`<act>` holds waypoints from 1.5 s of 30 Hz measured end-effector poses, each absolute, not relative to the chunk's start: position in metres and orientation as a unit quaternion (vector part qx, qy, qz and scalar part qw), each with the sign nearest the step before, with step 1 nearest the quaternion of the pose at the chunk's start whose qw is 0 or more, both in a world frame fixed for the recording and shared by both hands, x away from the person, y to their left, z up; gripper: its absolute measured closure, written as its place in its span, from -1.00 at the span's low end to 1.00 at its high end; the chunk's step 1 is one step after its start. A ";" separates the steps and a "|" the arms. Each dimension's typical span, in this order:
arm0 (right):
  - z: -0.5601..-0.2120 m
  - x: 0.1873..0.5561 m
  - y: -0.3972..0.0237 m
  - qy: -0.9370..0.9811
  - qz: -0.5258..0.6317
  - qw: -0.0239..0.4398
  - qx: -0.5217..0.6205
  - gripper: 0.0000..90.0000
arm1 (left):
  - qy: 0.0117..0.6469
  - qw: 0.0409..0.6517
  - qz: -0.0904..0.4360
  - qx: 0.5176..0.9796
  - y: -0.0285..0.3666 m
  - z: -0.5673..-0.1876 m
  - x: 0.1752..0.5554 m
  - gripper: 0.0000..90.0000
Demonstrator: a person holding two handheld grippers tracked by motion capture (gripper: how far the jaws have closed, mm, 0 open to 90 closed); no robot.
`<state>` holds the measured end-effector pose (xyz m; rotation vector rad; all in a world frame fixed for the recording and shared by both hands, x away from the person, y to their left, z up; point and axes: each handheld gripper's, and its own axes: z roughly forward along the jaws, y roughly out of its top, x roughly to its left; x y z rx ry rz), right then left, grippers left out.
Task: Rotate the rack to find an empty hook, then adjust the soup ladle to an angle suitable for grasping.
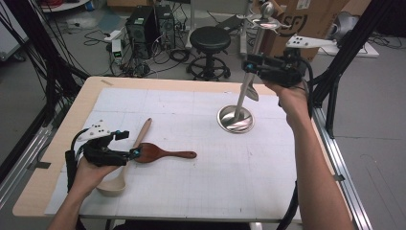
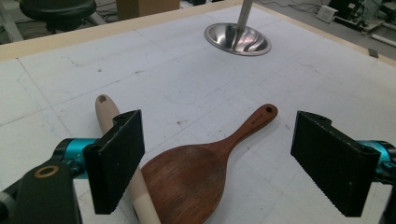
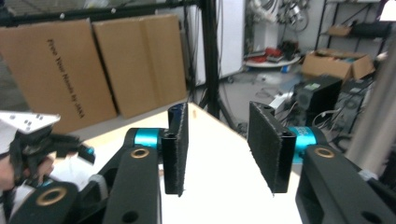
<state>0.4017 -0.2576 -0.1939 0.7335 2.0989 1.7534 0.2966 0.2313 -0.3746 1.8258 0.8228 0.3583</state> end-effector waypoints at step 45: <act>-0.330 0.326 -0.272 0.762 0.573 0.110 0.282 -0.16 | 0.365 0.472 0.182 0.781 0.230 -0.384 0.302 -0.50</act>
